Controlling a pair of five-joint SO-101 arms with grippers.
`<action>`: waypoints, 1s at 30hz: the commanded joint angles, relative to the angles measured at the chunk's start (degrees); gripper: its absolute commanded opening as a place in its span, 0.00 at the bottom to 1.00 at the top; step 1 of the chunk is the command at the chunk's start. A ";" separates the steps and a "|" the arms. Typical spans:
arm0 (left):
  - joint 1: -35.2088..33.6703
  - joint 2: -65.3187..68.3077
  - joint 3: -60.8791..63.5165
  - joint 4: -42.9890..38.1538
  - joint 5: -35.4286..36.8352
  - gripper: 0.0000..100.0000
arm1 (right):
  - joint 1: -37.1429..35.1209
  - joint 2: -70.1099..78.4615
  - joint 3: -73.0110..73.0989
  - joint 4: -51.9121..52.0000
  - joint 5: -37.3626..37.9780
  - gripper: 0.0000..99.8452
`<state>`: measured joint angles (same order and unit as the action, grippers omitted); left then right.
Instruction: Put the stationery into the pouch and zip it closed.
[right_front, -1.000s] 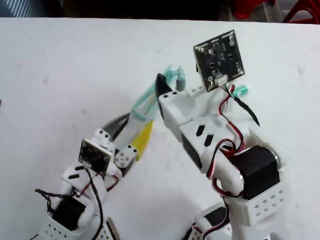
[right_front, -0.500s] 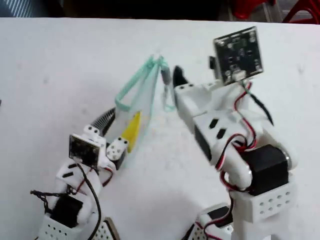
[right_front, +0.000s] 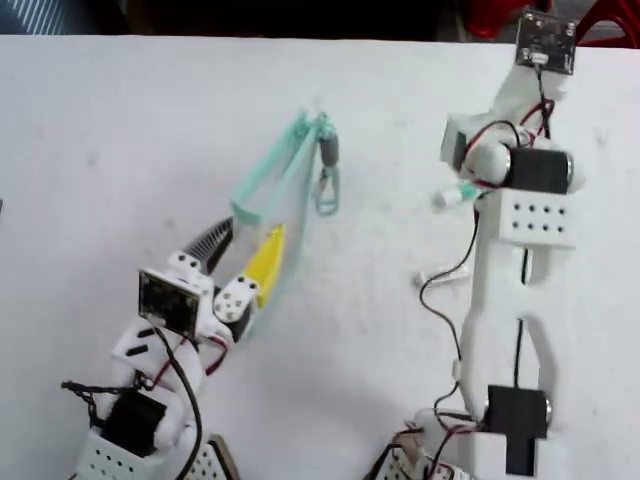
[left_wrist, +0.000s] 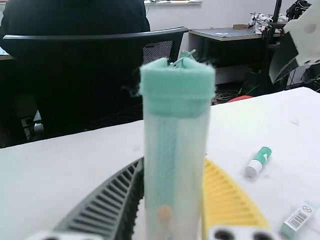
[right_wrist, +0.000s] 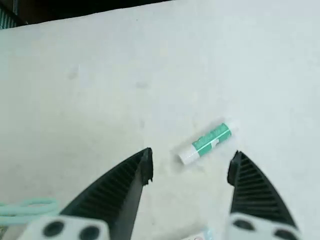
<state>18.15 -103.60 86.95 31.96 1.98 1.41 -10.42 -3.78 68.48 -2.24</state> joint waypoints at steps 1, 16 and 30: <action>1.36 -0.04 -1.85 -0.35 -0.44 0.18 | -1.19 4.97 -6.42 0.40 16.26 0.23; 1.19 -0.04 -1.93 -0.35 -0.44 0.18 | 2.95 28.00 -16.70 8.57 75.16 0.23; 0.84 -0.04 -1.93 -0.44 -0.53 0.18 | 3.91 54.02 -47.03 24.31 79.56 0.23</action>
<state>18.86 -103.60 86.95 31.96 1.80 4.04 40.40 -43.60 92.04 76.62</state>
